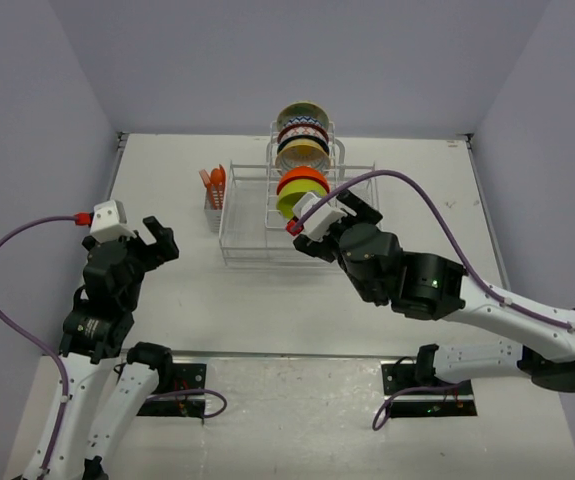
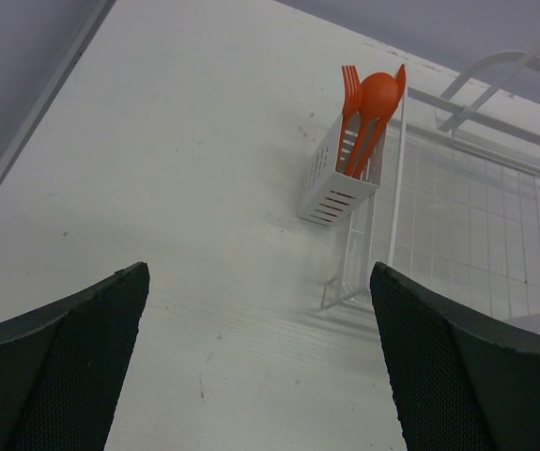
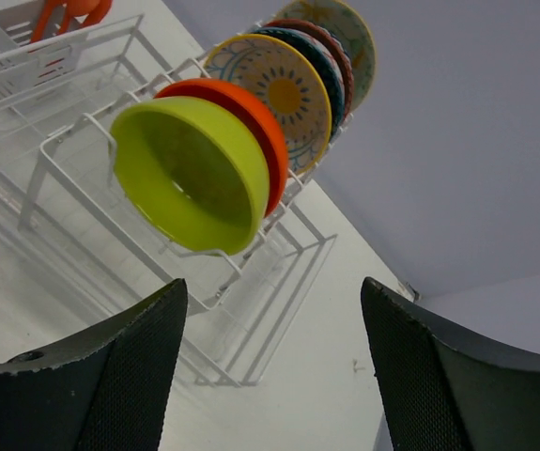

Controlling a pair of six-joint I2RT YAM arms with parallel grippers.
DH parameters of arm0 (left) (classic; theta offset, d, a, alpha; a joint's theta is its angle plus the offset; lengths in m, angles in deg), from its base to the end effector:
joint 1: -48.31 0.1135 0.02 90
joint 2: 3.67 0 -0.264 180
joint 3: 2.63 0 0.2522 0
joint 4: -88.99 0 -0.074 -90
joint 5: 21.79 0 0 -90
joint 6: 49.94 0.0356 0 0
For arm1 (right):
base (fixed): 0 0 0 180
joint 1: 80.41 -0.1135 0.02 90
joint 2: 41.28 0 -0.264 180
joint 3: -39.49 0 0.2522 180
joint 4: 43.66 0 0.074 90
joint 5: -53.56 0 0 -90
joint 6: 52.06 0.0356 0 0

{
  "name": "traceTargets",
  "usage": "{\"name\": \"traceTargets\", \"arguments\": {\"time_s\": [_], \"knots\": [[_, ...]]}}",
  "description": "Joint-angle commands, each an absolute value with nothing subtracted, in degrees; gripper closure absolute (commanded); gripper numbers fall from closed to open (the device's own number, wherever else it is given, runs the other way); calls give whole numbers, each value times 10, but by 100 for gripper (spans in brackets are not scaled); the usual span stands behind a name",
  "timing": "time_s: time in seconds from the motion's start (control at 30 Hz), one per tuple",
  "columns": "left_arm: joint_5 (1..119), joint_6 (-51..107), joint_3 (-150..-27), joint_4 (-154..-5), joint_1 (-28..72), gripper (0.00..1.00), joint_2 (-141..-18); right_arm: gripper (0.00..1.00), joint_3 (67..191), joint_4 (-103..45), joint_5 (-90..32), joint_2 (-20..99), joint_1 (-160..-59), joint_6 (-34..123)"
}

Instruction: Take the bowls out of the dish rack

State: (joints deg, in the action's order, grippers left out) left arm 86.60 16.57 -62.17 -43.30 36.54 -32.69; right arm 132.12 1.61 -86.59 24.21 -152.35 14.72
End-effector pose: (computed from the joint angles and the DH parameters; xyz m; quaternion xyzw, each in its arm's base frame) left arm 0.1094 -0.0113 0.3378 -0.1755 0.7807 -0.0549 0.5973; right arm 0.0963 0.2073 0.4386 -0.3736 0.6783 -0.0933 0.6258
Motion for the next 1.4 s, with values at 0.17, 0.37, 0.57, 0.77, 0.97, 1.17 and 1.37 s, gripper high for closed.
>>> {"name": "traceTargets", "arguments": {"time_s": [0.17,0.37,0.57,0.77,0.97,1.17,1.37], "knots": [[864,162,-617,-450,363,0,-336,30,1246,-122,-743,229,-1473,37],[855,164,-617,-451,363,0,-329,32,1237,-181,-721,254,-1444,-5],[834,169,-616,-457,357,0,-345,39,1244,-181,-685,274,-1399,-10],[829,170,-615,-458,355,0,-344,48,1236,-210,-679,296,-1396,-27],[828,171,-615,-459,344,0,-345,56,1229,-265,-691,317,-1393,-59],[830,170,-615,-458,339,0,-346,65,1214,-291,-703,326,-1392,-71],[828,170,-615,-459,336,0,-349,71,1172,-331,-705,316,-1392,-81]]}}
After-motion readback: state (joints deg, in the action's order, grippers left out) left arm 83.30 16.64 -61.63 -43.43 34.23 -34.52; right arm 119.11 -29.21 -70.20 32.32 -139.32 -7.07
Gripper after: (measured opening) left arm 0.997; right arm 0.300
